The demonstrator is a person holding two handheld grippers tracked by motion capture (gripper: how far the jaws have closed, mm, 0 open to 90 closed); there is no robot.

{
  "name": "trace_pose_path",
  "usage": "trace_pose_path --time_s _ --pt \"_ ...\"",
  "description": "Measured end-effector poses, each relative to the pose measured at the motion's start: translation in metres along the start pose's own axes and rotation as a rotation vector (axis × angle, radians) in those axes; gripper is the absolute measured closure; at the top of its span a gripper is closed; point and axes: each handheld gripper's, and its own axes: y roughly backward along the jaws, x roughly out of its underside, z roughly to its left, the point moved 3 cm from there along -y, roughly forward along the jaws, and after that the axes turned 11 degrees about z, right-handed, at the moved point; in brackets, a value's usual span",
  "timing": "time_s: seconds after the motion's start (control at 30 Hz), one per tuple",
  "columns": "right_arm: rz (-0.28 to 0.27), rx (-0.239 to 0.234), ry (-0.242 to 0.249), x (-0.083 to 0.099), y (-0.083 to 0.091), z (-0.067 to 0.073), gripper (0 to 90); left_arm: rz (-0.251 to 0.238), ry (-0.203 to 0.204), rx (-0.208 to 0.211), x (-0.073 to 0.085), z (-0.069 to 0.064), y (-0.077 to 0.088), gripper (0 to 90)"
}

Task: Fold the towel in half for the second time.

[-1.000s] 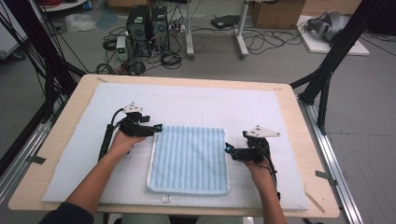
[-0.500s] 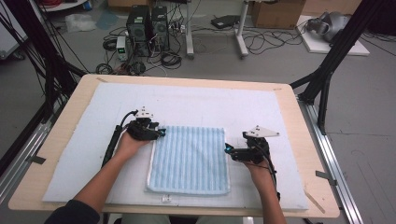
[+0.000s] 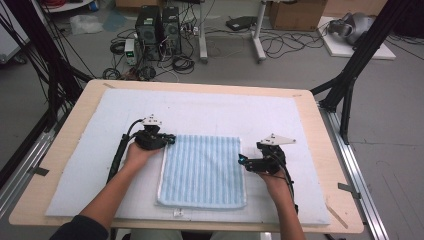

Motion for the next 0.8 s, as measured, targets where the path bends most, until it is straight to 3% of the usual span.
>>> trace_pose_path --time_s 0.27,0.37,0.53,0.7,0.8 --pt "0.090 -0.008 0.006 -0.018 -0.027 -0.004 11.8 -0.003 0.004 0.010 0.000 0.000 0.000 83.4" --pt "0.144 -0.017 0.015 -0.028 -0.039 -0.008 22.8 -0.004 0.007 0.017 0.001 0.001 0.000 83.3" --pt "0.195 0.020 0.021 -0.041 -0.056 -0.017 28.8 -0.005 0.012 0.017 0.001 0.001 0.000 83.3" --pt "0.214 0.015 0.039 -0.046 -0.065 -0.021 36.8 -0.007 0.016 0.019 0.001 0.001 0.000 83.3" --pt "0.226 0.010 0.054 -0.048 -0.064 -0.020 46.8 -0.006 0.017 0.021 0.001 0.001 0.000 83.3"
